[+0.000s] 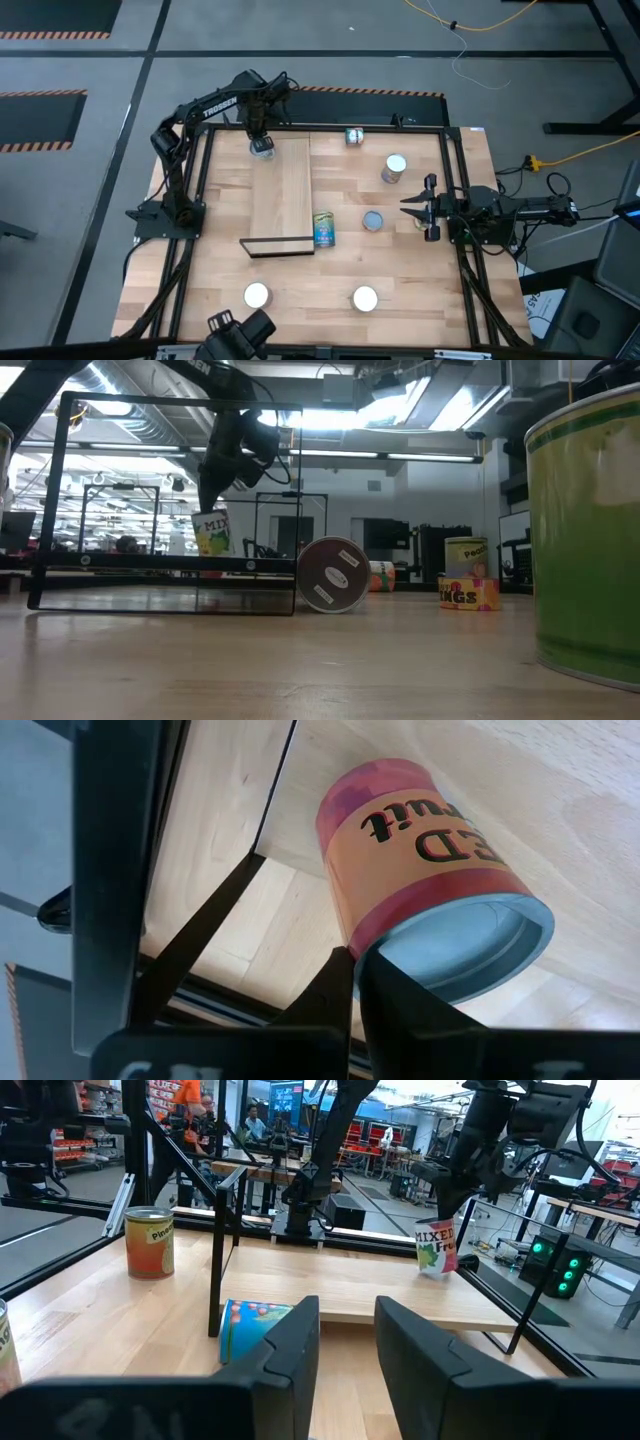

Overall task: Pick and place cans onto a shelf
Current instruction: Put the canned mix fruits on the shelf

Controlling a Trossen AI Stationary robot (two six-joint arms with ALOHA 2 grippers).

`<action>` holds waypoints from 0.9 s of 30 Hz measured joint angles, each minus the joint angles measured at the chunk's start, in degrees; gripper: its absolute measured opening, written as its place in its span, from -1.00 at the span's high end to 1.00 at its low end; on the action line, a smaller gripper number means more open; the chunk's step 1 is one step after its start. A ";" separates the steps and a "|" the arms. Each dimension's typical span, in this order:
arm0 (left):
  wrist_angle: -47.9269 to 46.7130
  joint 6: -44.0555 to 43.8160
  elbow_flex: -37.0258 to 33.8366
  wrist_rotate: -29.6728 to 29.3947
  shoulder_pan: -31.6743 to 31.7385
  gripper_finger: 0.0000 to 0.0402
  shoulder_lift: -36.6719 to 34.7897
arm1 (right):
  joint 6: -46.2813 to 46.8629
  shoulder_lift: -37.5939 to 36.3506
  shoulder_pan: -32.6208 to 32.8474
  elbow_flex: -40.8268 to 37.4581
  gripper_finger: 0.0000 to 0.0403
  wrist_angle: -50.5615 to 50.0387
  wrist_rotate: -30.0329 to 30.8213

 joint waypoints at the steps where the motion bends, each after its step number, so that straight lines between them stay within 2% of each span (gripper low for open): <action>1: 0.00 0.00 0.00 0.00 0.00 0.97 0.00 | 0.00 0.00 0.01 0.00 0.48 0.01 -0.01; 27: 1.85 -0.07 0.00 0.02 0.00 0.97 0.00 | 0.00 0.00 0.01 0.00 0.48 -0.01 -0.01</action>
